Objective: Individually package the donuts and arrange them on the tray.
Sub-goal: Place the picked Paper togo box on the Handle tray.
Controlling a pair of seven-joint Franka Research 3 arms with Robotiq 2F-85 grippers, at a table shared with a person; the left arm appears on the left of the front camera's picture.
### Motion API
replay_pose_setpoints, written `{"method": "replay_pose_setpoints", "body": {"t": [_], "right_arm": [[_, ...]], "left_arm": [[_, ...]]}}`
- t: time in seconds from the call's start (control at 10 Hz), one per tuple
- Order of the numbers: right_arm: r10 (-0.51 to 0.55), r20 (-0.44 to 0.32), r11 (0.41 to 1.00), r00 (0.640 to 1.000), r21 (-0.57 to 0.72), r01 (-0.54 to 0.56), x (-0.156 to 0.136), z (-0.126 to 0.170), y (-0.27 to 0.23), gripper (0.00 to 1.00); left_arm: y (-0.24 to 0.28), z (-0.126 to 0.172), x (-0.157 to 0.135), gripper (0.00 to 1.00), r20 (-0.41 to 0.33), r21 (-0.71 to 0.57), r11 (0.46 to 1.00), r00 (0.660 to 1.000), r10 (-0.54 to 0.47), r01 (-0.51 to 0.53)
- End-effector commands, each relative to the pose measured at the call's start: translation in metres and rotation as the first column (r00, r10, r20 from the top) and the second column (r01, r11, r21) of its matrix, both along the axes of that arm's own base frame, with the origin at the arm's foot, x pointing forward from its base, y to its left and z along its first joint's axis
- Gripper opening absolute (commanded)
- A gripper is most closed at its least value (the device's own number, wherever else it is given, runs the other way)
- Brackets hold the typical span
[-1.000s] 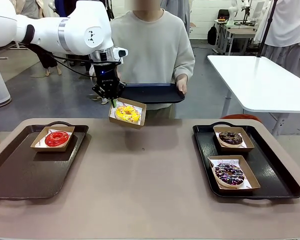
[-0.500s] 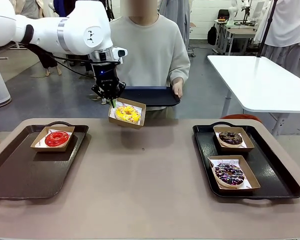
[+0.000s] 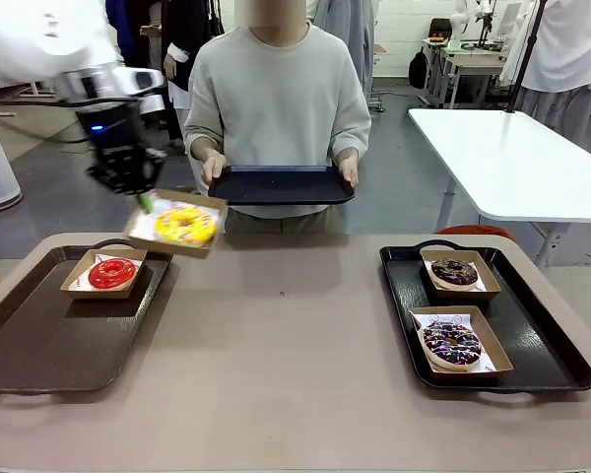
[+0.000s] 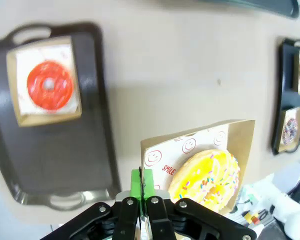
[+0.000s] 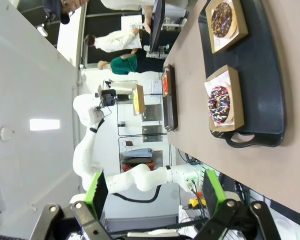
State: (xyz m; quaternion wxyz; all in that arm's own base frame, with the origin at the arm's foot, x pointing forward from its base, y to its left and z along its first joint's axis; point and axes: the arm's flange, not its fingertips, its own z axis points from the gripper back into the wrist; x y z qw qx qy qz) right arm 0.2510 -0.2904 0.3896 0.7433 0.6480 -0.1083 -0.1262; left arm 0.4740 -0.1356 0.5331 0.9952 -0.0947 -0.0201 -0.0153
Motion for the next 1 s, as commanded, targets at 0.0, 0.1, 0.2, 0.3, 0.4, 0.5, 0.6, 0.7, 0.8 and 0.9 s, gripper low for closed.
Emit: {"method": "replay_pose_setpoints", "body": {"t": [0.0,0.1,0.2,0.3,0.4,0.5,0.6,0.7,0.8,0.9], "right_arm": [[-0.003,0.003,1.000,1.000,0.006,0.003,-0.001,0.000,-0.001,1.00],[-0.003,0.003,1.000,1.000,0.006,0.003,-0.001,0.000,-0.001,1.00],[-0.003,0.003,1.000,1.000,0.006,0.003,-0.001,0.000,-0.001,1.00],[-0.003,0.003,1.000,1.000,0.006,0.003,-0.001,0.000,-0.001,1.00],[-0.003,0.003,1.000,1.000,0.006,0.003,-0.001,0.000,-0.001,1.00],[-0.003,0.003,1.000,1.000,0.006,0.003,-0.001,0.000,-0.001,1.00],[-0.003,0.003,1.000,1.000,0.006,0.003,-0.001,0.000,-0.001,1.00],[-0.003,0.003,1.000,1.000,0.006,0.003,-0.001,0.000,-0.001,1.00],[-0.003,0.003,1.000,1.000,0.006,0.003,-0.001,0.000,-0.001,1.00],[-0.003,0.003,1.000,1.000,0.006,0.003,-0.001,0.000,-0.001,1.00]], "left_arm": [[0.040,-0.020,-0.036,0.01,-0.021,-0.028,1.000,1.000,-0.015,0.014],[0.059,-0.029,-0.046,0.01,-0.007,-0.023,1.000,1.000,-0.020,0.020],[0.083,-0.043,-0.054,0.01,0.003,-0.014,1.000,1.000,0.011,-0.011],[0.103,-0.057,-0.057,0.01,-0.003,-0.014,0.999,1.000,0.030,-0.030],[0.118,-0.068,-0.058,0.01,-0.002,-0.005,0.999,0.999,0.036,-0.036],[0.127,-0.077,-0.059,0.01,0.009,0.011,1.000,1.000,0.024,-0.025],[0.135,-0.084,-0.057,0.01,0.012,0.015,1.000,1.000,0.020,-0.020],[0.137,-0.089,-0.054,0.01,0.005,0.040,0.999,1.000,0.005,-0.005],[0.133,-0.090,-0.053,0.01,0.009,0.061,0.998,1.000,-0.018,0.018],[0.136,-0.085,-0.057,0.01,-0.013,0.012,0.999,0.999,0.035,-0.035]]}}
